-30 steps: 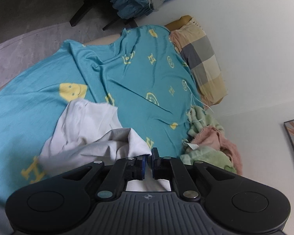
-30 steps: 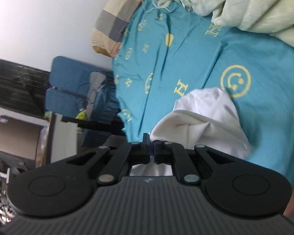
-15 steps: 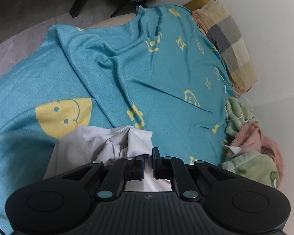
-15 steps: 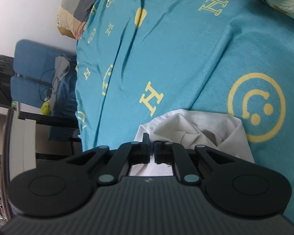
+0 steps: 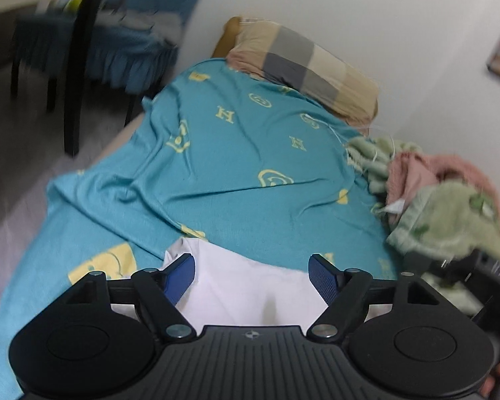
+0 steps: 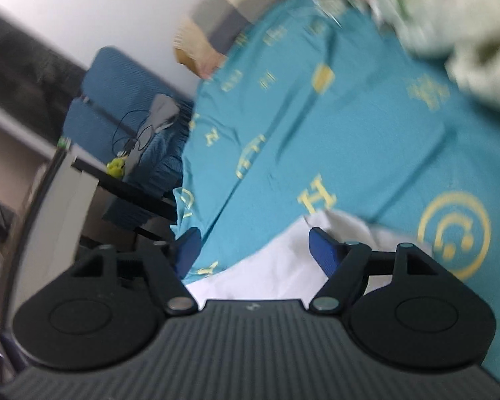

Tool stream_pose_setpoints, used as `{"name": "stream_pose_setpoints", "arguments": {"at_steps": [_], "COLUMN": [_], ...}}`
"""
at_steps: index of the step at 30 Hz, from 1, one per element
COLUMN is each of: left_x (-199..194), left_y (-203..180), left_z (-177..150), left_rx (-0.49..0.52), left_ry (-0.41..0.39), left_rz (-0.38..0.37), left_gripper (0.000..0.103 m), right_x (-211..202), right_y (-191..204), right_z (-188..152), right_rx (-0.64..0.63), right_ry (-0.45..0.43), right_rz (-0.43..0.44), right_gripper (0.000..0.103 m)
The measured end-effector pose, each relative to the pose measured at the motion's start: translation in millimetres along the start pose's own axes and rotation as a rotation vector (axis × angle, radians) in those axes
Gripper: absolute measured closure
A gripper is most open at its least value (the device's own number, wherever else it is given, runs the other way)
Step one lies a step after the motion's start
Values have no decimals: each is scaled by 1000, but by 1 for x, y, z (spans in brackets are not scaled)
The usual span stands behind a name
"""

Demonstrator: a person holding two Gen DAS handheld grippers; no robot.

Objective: Fold clothes

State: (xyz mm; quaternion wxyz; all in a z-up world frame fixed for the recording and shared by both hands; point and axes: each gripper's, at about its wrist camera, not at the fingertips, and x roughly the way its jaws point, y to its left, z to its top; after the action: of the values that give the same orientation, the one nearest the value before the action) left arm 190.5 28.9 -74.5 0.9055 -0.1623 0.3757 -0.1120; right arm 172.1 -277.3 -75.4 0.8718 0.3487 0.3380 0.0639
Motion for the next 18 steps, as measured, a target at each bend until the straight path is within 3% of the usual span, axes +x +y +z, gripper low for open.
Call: {"name": "stream_pose_setpoints", "arguments": {"at_steps": [2, 4, 6, 7, 11, 14, 18], "left_x": [11, 19, 24, 26, 36, 43, 24], "left_y": [-4, -6, -5, -4, -3, -2, -12], "left_z": [-2, -3, -4, -5, -8, -10, -12], "left_rx": [40, 73, 91, 100, 136, 163, 186], "left_ry": [13, 29, 39, 44, 63, 78, 40], "left_rz": [39, 72, 94, 105, 149, 181, 142], "left_gripper": [26, 26, 27, 27, 29, 31, 31], "right_x": [6, 19, 37, 45, 64, 61, 45], "right_y": [11, 15, 12, 9, -2, -5, 5], "right_z": [-4, -8, -11, -13, -16, -17, -18], "right_rx": [-120, -208, -248, -265, -309, -294, -304], "right_ry": [4, 43, 89, 103, 116, 111, 72], "right_rz": [-24, -79, -148, -185, -283, -277, -255], "right_gripper": [33, 46, 72, 75, 79, 79, 76]}}
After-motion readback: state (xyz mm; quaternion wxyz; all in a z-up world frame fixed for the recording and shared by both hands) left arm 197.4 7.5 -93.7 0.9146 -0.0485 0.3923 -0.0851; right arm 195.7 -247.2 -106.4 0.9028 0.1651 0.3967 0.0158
